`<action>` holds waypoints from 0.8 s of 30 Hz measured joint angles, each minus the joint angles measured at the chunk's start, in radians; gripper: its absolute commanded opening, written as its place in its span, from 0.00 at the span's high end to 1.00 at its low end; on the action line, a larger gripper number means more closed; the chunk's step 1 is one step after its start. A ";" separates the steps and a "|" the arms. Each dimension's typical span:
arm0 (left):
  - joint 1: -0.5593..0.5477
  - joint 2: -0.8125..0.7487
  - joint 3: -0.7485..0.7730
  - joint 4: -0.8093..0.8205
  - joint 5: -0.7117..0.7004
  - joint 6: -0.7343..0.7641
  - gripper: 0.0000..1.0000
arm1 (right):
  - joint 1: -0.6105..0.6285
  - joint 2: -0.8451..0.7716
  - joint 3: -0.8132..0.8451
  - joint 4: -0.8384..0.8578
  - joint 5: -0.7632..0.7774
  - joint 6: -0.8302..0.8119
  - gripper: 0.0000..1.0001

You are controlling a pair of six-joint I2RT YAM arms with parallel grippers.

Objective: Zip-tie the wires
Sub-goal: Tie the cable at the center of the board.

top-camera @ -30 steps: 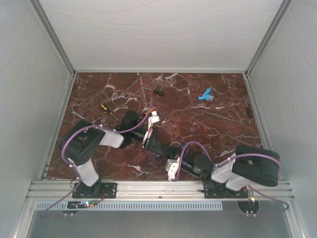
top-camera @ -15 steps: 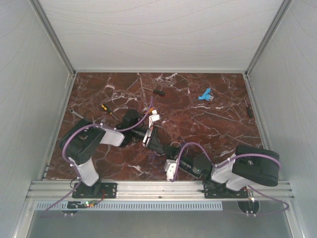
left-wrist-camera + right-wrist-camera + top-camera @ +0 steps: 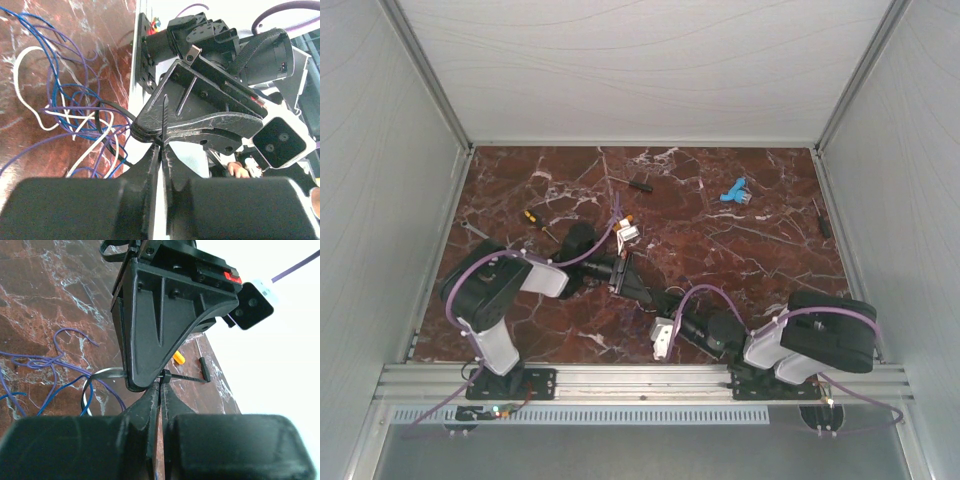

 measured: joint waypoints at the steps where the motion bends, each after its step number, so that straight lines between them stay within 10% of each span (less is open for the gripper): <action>1: 0.002 0.000 -0.003 0.009 -0.005 -0.005 0.90 | -0.003 0.004 0.000 0.006 0.000 0.003 1.00; 14: 0.033 -0.106 -0.092 -0.032 -0.196 0.081 0.25 | -0.028 0.022 0.000 0.010 -0.049 0.070 1.00; 24: 0.035 -0.216 -0.145 -0.129 -0.283 0.187 0.25 | -0.033 0.030 0.000 0.010 -0.074 0.092 1.00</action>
